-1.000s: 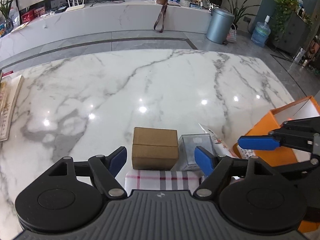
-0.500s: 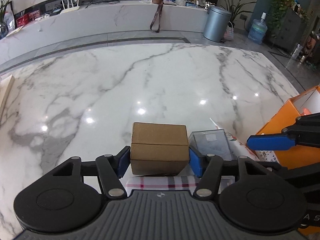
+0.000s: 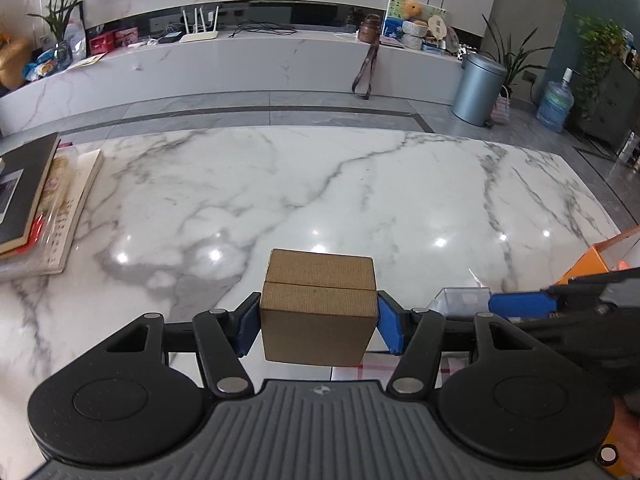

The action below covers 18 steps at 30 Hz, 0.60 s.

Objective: Organize rigid objects
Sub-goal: 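Grasp the brown cube with the left tool while the right tool grasps the clear cube box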

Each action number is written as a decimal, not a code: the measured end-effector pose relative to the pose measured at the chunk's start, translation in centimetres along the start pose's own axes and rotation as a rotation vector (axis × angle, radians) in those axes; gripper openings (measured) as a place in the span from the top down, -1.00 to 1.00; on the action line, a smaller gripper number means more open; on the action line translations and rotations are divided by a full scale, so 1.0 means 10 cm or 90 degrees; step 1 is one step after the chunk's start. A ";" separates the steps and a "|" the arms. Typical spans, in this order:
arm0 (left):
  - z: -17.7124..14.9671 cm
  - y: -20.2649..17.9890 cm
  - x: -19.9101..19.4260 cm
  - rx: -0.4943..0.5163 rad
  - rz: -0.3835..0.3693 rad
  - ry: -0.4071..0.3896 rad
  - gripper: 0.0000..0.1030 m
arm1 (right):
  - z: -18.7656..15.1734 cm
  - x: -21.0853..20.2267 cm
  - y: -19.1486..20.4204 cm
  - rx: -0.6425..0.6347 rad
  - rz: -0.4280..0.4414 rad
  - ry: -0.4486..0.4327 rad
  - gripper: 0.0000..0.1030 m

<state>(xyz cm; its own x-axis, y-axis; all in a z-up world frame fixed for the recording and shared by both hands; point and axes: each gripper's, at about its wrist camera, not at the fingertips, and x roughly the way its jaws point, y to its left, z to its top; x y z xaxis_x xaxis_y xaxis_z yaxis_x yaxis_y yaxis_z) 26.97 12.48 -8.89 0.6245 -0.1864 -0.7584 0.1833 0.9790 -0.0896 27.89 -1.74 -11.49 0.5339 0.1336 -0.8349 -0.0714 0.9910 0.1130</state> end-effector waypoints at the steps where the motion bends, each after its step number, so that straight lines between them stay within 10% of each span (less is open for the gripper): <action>1: -0.01 0.00 -0.01 -0.001 0.001 -0.001 -0.32 | 0.01 0.01 0.02 0.006 -0.004 -0.002 0.00; 18: -0.10 0.02 -0.13 -0.019 0.030 0.020 -0.32 | -0.03 0.25 -0.07 0.060 -0.018 0.038 0.00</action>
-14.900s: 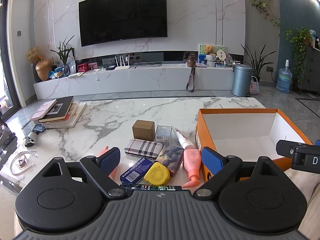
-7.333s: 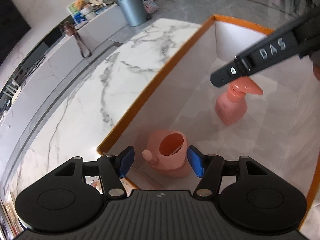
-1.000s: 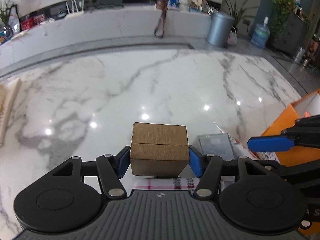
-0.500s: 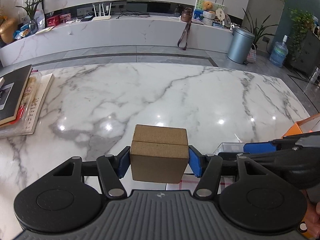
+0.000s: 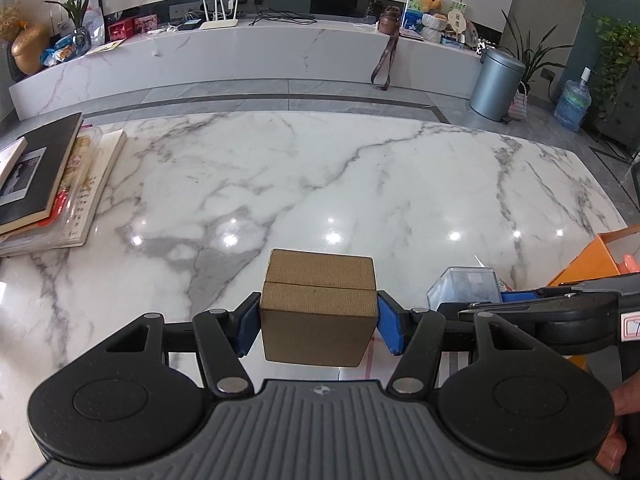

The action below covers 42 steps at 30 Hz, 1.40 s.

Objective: Organize rigid objects
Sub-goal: 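Grasp the brown cube with the left tool while the right tool grasps the clear cube box, then carry the brown cube and clear box over the orange box with both tools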

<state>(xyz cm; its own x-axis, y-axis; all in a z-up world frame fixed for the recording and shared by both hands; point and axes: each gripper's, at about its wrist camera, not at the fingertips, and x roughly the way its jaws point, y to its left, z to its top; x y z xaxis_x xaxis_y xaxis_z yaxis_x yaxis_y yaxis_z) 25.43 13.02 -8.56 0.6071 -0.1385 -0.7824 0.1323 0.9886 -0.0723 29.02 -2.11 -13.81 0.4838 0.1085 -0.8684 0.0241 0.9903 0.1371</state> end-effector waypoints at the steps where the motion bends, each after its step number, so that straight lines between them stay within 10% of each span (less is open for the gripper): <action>1: 0.00 -0.01 -0.03 -0.001 0.001 0.000 -0.32 | -0.01 -0.02 -0.01 0.004 0.002 0.000 0.00; 15: 0.04 -0.26 -0.90 -0.041 -0.011 -0.059 -0.32 | -0.14 -1.10 -0.10 -0.033 0.112 -0.108 0.04; 26: 0.09 -1.12 -1.39 0.035 -0.100 -0.105 -0.32 | -0.41 -2.05 -0.91 0.038 0.117 -0.226 0.04; 42: -0.19 -2.63 -0.97 0.180 -0.184 0.011 -0.32 | -0.94 -2.12 -2.28 0.158 0.031 -0.211 0.04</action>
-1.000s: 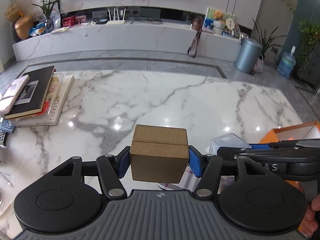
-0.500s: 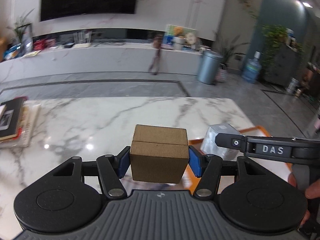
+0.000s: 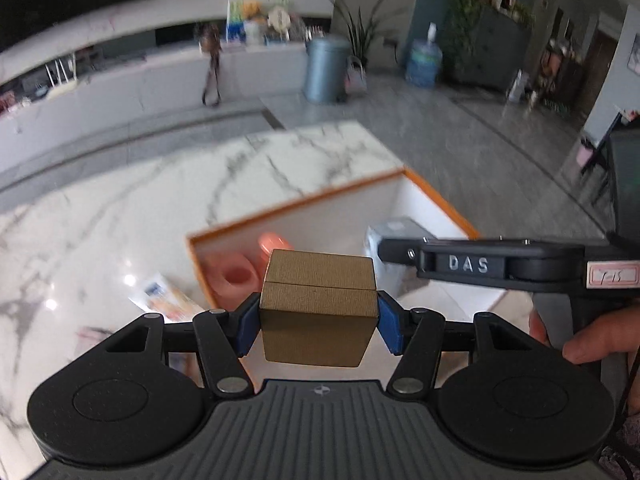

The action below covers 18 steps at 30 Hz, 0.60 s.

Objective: Organize rigid objects
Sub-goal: 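Carry the brown cube and clear box over the orange box with both tools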

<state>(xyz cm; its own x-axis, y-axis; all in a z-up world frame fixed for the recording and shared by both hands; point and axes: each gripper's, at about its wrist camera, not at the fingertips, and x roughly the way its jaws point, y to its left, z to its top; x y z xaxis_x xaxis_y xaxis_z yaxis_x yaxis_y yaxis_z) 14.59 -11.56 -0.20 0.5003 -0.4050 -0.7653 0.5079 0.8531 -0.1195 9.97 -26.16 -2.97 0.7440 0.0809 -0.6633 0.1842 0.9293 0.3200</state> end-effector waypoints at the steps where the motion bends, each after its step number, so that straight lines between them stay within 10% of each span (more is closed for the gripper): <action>1: -0.02 -0.04 0.08 -0.002 0.005 0.015 -0.32 | -0.01 0.02 -0.04 0.001 -0.003 0.004 0.04; 18: -0.12 -0.21 0.66 0.021 0.085 0.156 -0.32 | -0.11 0.34 -0.55 0.039 0.017 0.053 0.04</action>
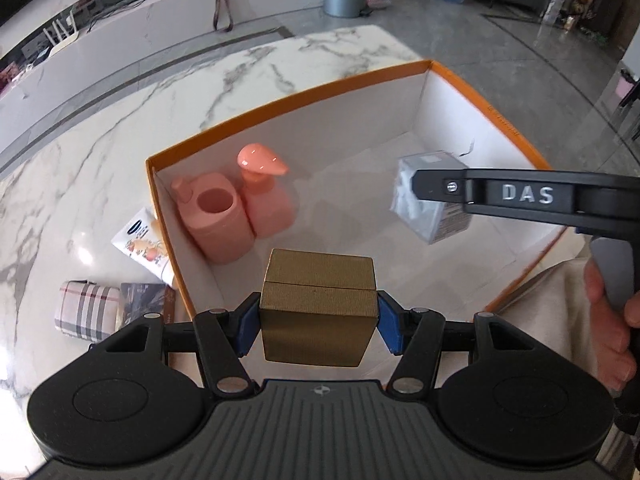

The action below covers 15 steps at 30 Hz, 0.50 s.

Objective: Organize rigid objects
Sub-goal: 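Carry the brown cube and clear box over the orange box with both tools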

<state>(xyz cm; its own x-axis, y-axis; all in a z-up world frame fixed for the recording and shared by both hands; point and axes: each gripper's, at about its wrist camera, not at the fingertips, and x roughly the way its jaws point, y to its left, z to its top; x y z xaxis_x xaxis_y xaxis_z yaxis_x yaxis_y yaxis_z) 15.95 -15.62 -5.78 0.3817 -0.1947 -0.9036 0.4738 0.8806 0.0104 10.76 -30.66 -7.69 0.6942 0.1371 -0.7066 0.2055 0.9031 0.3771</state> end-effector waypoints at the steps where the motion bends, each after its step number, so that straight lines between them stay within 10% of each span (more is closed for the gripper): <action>1: 0.00 0.00 0.02 -0.001 0.006 0.006 -0.32 | 0.00 0.02 -0.02 0.002 0.005 0.003 0.04; 15: 0.24 -0.06 0.43 0.018 0.027 0.002 -0.32 | 0.03 0.33 -0.04 0.005 0.030 0.045 0.04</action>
<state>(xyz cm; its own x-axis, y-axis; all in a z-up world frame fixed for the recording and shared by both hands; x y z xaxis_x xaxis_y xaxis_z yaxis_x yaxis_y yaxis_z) 19.22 -17.98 -8.61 0.3993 -0.1568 -0.9033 0.4797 0.8754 0.0601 13.19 -30.69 -9.95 0.6523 0.2088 -0.7286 0.1792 0.8916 0.4159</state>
